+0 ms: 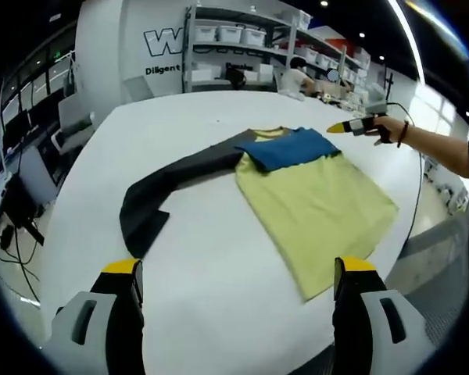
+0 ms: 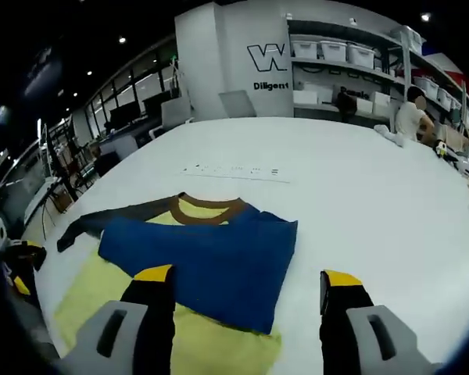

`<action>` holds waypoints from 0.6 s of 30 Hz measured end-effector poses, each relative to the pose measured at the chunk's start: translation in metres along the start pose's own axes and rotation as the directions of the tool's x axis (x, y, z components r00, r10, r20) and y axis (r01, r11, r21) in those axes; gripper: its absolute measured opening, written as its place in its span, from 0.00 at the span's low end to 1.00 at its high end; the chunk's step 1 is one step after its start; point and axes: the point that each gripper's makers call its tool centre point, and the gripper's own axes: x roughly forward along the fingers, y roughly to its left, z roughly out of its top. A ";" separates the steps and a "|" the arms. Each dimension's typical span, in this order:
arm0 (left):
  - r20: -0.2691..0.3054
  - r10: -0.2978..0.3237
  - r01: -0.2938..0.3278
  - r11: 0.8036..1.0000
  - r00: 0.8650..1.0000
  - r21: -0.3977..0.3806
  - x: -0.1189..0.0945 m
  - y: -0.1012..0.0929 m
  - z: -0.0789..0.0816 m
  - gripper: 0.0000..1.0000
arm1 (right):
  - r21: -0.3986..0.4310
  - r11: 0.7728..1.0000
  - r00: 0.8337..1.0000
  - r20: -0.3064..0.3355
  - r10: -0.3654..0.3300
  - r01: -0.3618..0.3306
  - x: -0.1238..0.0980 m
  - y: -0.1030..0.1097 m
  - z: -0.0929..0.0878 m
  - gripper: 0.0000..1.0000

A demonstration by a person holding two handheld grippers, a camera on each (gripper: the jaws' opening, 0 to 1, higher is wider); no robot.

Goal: Fold the garment on the visible template until the final outline fits inside the template.

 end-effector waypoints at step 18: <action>0.025 0.129 -0.127 0.989 0.991 -0.076 0.000 0.048 0.002 0.94 | -0.064 0.993 0.995 -0.020 0.103 -0.104 -0.047 0.042 -0.026 0.84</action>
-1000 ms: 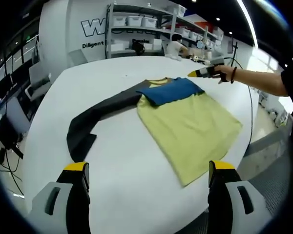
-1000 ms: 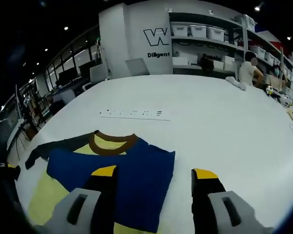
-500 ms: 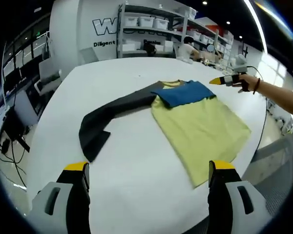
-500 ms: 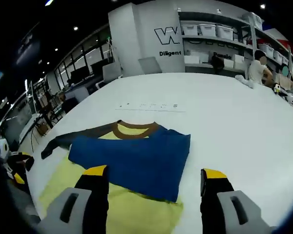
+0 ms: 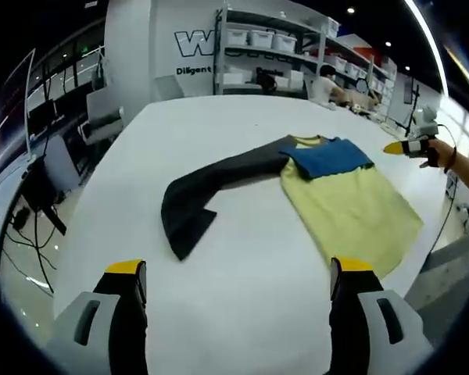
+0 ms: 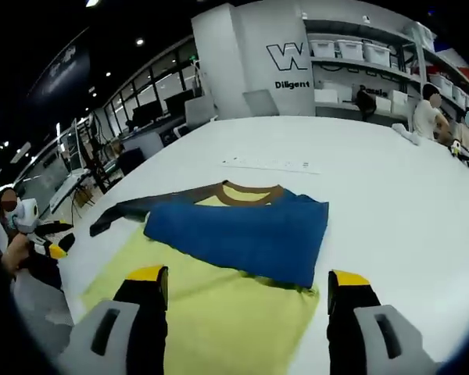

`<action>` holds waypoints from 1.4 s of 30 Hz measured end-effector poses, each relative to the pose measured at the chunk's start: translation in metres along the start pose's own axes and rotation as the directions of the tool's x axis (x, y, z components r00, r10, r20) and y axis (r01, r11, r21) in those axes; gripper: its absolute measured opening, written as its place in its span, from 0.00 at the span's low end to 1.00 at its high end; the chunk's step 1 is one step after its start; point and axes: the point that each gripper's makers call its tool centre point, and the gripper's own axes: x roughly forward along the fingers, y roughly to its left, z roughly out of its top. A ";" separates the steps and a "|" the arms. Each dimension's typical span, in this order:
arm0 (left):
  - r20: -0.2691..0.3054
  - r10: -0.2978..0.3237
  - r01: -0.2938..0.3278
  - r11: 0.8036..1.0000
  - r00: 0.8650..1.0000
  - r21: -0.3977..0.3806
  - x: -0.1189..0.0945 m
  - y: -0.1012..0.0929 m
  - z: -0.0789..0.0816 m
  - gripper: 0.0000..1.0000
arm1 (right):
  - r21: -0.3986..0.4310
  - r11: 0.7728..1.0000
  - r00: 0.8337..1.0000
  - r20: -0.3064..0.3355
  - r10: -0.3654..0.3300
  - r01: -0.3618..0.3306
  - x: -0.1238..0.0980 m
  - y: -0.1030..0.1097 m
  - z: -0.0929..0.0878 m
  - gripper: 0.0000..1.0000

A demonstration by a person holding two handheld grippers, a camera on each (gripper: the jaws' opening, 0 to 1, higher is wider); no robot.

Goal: Fold the garment on the visible template until the final outline fits inside the template.

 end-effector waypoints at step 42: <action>-0.017 0.109 -0.110 0.981 0.994 -0.161 0.050 0.064 -0.005 0.25 | -0.025 1.000 0.999 0.032 0.006 -0.005 -0.062 0.031 -0.034 0.97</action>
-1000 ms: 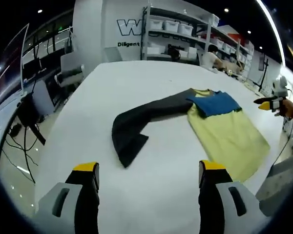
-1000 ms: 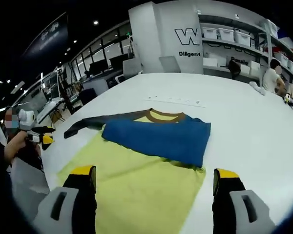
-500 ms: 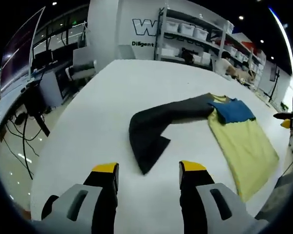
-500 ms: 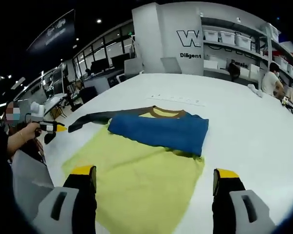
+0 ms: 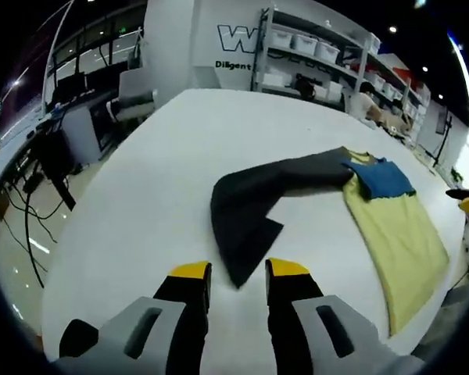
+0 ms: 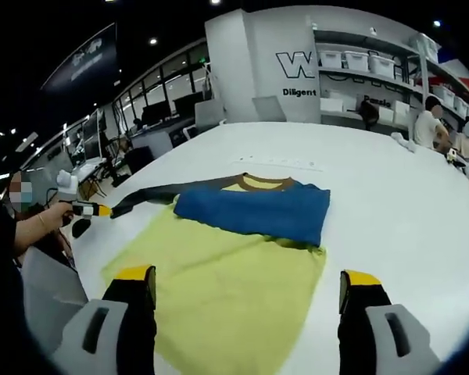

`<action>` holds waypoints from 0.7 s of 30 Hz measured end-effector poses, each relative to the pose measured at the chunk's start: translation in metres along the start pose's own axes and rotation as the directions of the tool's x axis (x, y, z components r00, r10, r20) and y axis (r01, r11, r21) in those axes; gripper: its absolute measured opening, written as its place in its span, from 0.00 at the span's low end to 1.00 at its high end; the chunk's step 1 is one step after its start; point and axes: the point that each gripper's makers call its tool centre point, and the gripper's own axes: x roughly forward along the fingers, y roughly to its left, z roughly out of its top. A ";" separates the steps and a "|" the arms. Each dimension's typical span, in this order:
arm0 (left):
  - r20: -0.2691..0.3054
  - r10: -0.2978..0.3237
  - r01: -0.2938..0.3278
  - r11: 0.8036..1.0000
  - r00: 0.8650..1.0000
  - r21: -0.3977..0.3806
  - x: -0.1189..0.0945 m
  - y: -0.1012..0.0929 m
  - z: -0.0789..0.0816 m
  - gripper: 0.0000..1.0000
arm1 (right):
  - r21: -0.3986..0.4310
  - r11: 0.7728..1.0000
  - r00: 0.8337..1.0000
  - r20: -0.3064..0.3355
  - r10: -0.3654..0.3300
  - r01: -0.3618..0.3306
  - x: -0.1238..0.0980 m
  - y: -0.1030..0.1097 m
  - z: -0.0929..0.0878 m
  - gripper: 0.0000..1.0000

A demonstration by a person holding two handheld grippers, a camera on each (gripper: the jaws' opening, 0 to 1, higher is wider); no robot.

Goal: Fold the garment on the visible template until the final outline fits inside the template.

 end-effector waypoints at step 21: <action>-0.041 0.046 -0.045 0.999 0.998 0.026 0.009 0.012 0.000 0.02 | 0.000 1.000 1.000 0.003 -0.007 0.007 0.000 0.000 0.001 0.96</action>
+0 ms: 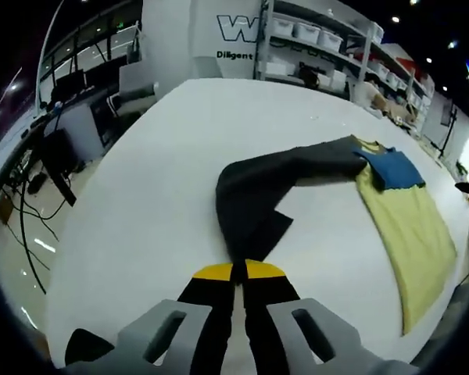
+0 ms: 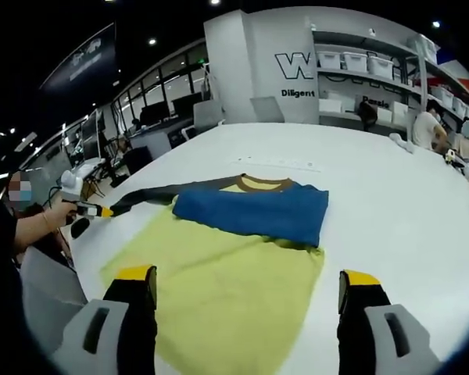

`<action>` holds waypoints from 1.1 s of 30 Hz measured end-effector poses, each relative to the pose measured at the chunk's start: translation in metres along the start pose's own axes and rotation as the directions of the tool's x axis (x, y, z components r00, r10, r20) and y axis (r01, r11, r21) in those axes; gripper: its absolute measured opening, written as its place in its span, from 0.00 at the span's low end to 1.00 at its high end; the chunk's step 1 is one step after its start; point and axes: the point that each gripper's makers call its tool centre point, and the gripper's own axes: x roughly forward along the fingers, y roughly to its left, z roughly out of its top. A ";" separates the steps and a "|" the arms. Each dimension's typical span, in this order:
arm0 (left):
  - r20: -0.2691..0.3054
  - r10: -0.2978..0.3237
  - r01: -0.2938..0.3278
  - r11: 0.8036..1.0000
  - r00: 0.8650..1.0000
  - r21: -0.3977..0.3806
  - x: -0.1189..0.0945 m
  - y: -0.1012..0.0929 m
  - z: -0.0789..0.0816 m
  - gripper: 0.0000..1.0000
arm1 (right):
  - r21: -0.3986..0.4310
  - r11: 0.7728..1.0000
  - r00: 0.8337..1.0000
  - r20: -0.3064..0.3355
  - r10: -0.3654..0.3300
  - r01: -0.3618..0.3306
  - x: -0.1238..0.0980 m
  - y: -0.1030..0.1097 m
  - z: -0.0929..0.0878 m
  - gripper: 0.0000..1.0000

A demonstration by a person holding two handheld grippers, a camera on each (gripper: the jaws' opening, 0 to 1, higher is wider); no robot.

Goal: Fold the garment on the visible template until the final outline fits inside the template.

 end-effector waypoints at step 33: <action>0.129 0.130 -0.164 0.939 0.983 0.303 -0.009 0.021 0.105 0.02 | -0.009 1.000 1.000 0.003 0.025 -0.025 -0.001 0.010 0.005 0.98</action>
